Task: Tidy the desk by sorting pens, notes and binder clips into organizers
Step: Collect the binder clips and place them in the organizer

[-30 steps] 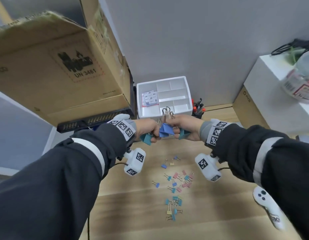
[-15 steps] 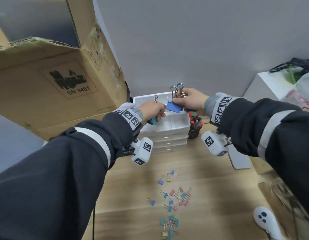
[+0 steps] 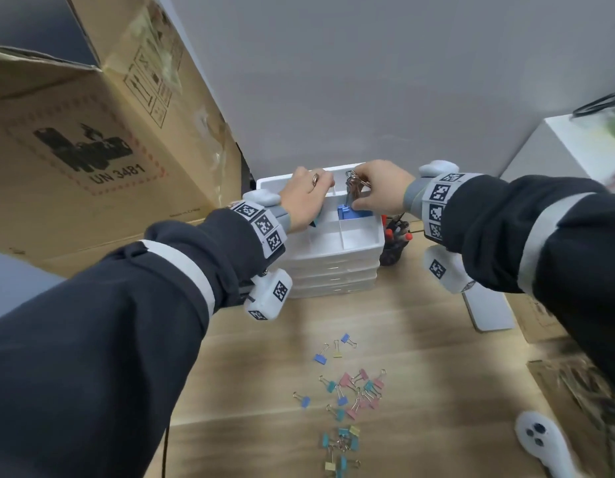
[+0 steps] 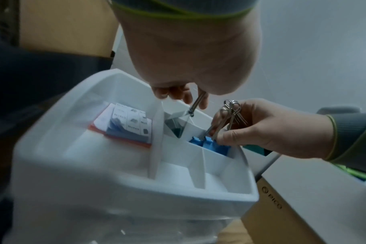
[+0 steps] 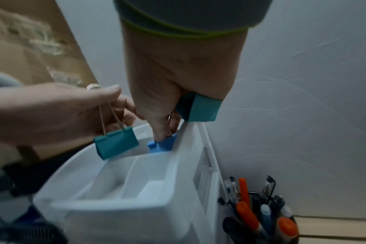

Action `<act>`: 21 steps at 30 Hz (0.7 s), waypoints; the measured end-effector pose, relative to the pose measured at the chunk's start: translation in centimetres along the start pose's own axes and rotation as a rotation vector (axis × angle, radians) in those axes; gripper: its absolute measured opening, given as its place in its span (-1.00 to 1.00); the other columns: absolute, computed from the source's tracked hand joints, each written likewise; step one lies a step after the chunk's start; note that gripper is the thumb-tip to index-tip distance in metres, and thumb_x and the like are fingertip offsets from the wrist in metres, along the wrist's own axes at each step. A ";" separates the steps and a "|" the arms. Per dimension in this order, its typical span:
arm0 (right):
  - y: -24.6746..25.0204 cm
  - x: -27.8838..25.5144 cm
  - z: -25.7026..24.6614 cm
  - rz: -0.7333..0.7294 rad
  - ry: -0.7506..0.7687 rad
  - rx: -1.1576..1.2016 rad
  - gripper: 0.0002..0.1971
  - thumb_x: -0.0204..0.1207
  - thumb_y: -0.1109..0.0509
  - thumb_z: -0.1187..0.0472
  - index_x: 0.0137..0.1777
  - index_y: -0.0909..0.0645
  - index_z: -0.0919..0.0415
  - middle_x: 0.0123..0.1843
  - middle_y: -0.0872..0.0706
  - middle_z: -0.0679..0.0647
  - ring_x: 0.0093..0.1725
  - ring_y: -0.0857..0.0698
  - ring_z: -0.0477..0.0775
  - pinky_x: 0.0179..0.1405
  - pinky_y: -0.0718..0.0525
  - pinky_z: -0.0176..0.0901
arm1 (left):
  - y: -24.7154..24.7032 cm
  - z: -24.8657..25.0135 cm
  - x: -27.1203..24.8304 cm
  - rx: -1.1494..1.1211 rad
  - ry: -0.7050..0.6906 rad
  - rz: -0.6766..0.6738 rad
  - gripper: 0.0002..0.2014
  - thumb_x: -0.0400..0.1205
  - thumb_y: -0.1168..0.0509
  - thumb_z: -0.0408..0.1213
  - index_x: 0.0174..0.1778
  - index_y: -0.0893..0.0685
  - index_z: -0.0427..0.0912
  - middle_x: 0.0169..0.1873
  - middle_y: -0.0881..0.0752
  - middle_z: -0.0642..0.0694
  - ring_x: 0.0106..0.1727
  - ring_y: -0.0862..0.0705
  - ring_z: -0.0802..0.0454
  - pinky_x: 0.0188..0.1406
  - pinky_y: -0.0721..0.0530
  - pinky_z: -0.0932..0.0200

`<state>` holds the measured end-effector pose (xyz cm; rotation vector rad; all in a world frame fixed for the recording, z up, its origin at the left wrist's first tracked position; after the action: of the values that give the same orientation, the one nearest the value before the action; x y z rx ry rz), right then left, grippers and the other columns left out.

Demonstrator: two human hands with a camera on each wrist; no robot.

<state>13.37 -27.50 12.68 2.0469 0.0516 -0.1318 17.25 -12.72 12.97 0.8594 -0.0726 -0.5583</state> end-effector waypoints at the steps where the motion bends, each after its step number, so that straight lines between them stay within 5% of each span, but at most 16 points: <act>1: -0.2 0.0 0.1 0.015 -0.003 -0.033 -0.82 0.42 -0.56 0.17 -0.13 -0.59 0.16 -0.28 -0.61 -0.06 -0.20 -0.61 0.15 -0.27 -0.45 -0.12 | -0.1 0.1 0.1 0.024 -0.020 -0.020 -0.58 0.81 0.05 -0.01 0.21 -0.69 -0.09 0.12 -0.58 -0.17 0.21 -0.54 -0.13 0.15 -0.58 -0.06; 5: -0.2 0.0 1.1 0.118 -0.093 -0.070 -0.51 0.27 -0.65 -0.10 0.02 -0.48 0.03 -0.05 -0.55 -0.02 -0.09 -0.58 0.10 -0.19 -0.45 -0.12 | -0.2 0.0 0.8 0.153 -0.082 -0.094 -0.53 0.81 0.05 0.03 0.15 -0.66 -0.22 0.08 -0.74 -0.20 0.14 -0.65 -0.18 0.20 -0.56 -0.02; 8: 0.6 -0.3 1.5 0.145 -0.159 0.064 -0.47 0.25 -0.59 -0.23 0.04 -0.49 0.03 -0.05 -0.51 -0.04 -0.12 -0.57 0.04 -0.19 -0.43 -0.11 | 0.0 0.2 1.2 0.206 -0.109 -0.113 -0.58 0.81 -0.05 -0.01 0.05 -0.69 -0.24 -0.11 -0.74 -0.20 -0.08 -0.65 -0.15 -0.07 -0.57 0.02; 10: 1.8 -0.9 1.8 0.224 -0.231 0.242 -0.64 0.45 -0.41 -0.15 0.00 -0.49 0.11 -0.16 -0.53 -0.06 -0.19 -0.54 0.03 -0.20 -0.42 -0.07 | 0.3 0.6 1.2 0.215 -0.144 -0.103 -0.64 0.79 -0.13 -0.06 0.01 -0.71 -0.25 -0.23 -0.69 -0.13 -0.22 -0.58 -0.09 -0.33 -0.46 0.09; 12: 2.9 -1.2 2.0 0.332 -0.285 0.509 -0.80 0.60 -0.22 0.01 -0.08 -0.47 0.15 -0.24 -0.50 -0.02 -0.21 -0.49 0.08 -0.20 -0.43 -0.05 | 0.5 0.8 1.4 0.243 -0.155 -0.102 -0.68 0.77 -0.18 -0.06 -0.02 -0.74 -0.19 -0.23 -0.71 -0.07 -0.23 -0.59 -0.06 -0.34 -0.40 0.14; 15: 3.8 -1.4 1.2 0.401 -0.266 0.775 -0.81 0.63 -0.18 0.18 -0.23 -0.49 0.09 -0.29 -0.51 0.00 -0.28 -0.47 0.01 -0.19 -0.47 -0.12 | 0.8 0.9 1.6 0.269 -0.121 -0.115 -0.65 0.76 -0.19 -0.02 -0.26 -0.62 -0.13 -0.37 -0.63 -0.07 -0.40 -0.50 -0.03 -0.47 -0.37 0.17; 19: 3.7 -1.1 -1.5 0.304 -0.072 0.625 -0.80 0.61 -0.31 0.18 -0.26 -0.61 0.13 -0.29 -0.62 0.02 -0.26 -0.52 -0.03 -0.15 -0.51 -0.14 | 1.1 1.4 1.7 0.243 -0.060 -0.133 -0.61 0.75 -0.25 -0.03 -0.38 -0.57 -0.12 -0.49 -0.57 0.01 -0.54 -0.50 0.04 -0.57 -0.44 0.24; 21: 3.2 -1.1 -2.5 0.220 -0.006 0.556 -0.76 0.61 -0.36 0.16 -0.21 -0.66 0.31 -0.33 -0.55 0.04 -0.32 -0.46 -0.03 -0.24 -0.46 -0.15 | 1.3 1.5 1.7 0.222 -0.033 -0.146 -0.64 0.75 -0.26 -0.05 -0.35 -0.60 -0.09 -0.49 -0.59 0.01 -0.54 -0.53 0.06 -0.55 -0.50 0.24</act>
<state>12.73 -26.77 16.73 2.5883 -0.2392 -0.0125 18.80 -13.98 14.64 1.0777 -0.1043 -0.7107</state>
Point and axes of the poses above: each hand's wrist, its own x-axis towards the middle knuckle, its own y-axis out of the back of the hand, z = x × y, the point moved 6 cm from there along x, towards the middle knuckle
